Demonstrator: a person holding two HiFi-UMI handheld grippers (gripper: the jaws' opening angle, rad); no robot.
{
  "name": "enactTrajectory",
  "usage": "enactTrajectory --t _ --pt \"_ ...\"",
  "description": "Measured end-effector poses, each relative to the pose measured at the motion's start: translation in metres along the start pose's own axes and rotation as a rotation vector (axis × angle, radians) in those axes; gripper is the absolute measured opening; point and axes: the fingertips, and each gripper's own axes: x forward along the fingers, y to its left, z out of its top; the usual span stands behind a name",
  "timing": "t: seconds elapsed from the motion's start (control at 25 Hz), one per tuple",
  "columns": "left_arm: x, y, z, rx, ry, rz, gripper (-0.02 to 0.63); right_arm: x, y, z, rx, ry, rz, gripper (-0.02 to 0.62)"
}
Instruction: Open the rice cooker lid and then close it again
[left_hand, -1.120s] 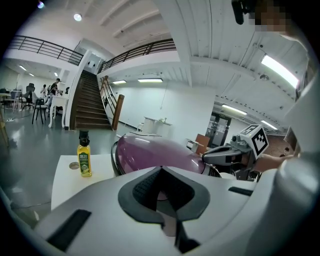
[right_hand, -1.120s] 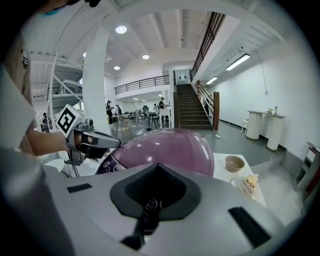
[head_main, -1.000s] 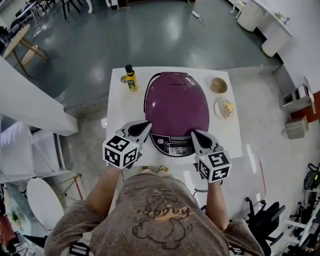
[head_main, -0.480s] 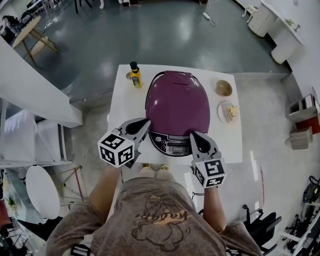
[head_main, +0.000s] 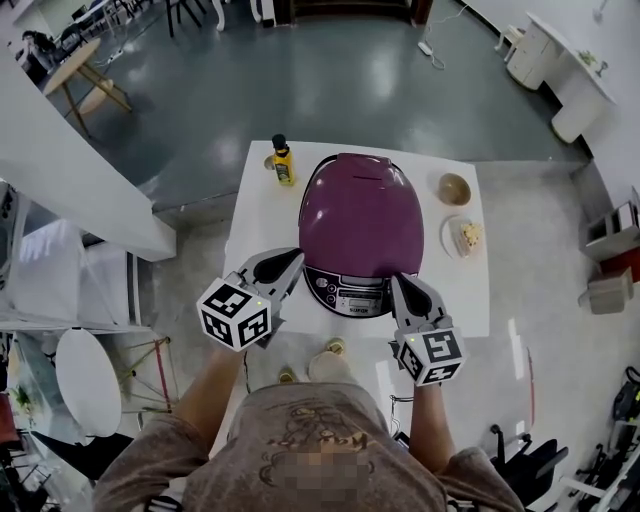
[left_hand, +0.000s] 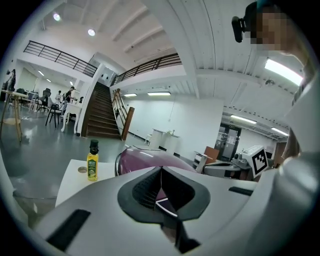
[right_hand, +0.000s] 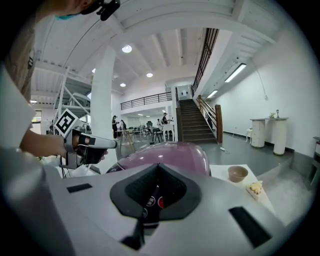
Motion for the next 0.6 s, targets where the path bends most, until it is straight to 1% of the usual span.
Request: enactTrajectory --t 0.2,0.6 --pt "-0.022 -0.012 0.0 0.009 -0.028 -0.026 0.023 -0.02 0.015 0.007 0.01 -0.032 -0.03 0.005" --pt "-0.105 -0.037 -0.009 0.052 -0.076 -0.072 0.023 -0.076 0.091 0.002 0.032 -0.078 -0.082 0.005"
